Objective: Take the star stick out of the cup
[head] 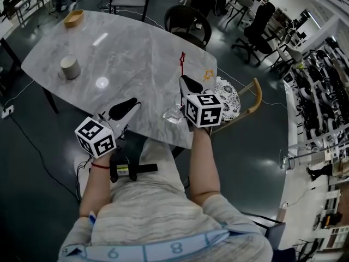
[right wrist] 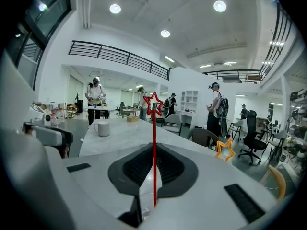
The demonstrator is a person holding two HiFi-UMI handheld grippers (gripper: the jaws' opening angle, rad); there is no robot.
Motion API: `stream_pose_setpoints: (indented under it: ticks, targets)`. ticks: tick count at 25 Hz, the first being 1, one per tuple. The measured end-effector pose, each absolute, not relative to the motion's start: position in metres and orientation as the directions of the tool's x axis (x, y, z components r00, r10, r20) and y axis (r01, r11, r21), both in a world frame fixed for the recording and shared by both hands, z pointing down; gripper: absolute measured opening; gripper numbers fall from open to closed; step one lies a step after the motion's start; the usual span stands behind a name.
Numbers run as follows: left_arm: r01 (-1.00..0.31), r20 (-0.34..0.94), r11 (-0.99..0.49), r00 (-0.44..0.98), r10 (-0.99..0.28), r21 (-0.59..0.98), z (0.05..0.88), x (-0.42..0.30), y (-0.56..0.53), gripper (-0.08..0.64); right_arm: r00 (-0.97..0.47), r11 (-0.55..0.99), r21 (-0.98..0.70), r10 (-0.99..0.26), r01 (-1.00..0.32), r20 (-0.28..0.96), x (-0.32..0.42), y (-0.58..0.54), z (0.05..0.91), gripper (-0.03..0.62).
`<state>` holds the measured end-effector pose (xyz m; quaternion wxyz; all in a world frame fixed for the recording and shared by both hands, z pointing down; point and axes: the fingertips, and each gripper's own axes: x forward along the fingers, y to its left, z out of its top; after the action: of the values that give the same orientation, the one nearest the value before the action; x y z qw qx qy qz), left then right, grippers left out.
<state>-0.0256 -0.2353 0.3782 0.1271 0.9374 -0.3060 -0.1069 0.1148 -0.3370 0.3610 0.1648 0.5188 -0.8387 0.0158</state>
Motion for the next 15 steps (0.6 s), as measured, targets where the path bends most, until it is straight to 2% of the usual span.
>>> stream_pose_setpoints:
  ticks: [15]
  targets:
    - [-0.543, -0.117, -0.782, 0.794, -0.597, 0.306, 0.378, -0.025, -0.234, 0.069, -0.447, 0.482, 0.132, -0.865, -0.866, 0.227, 0.104, -0.331, 0.331, 0.022]
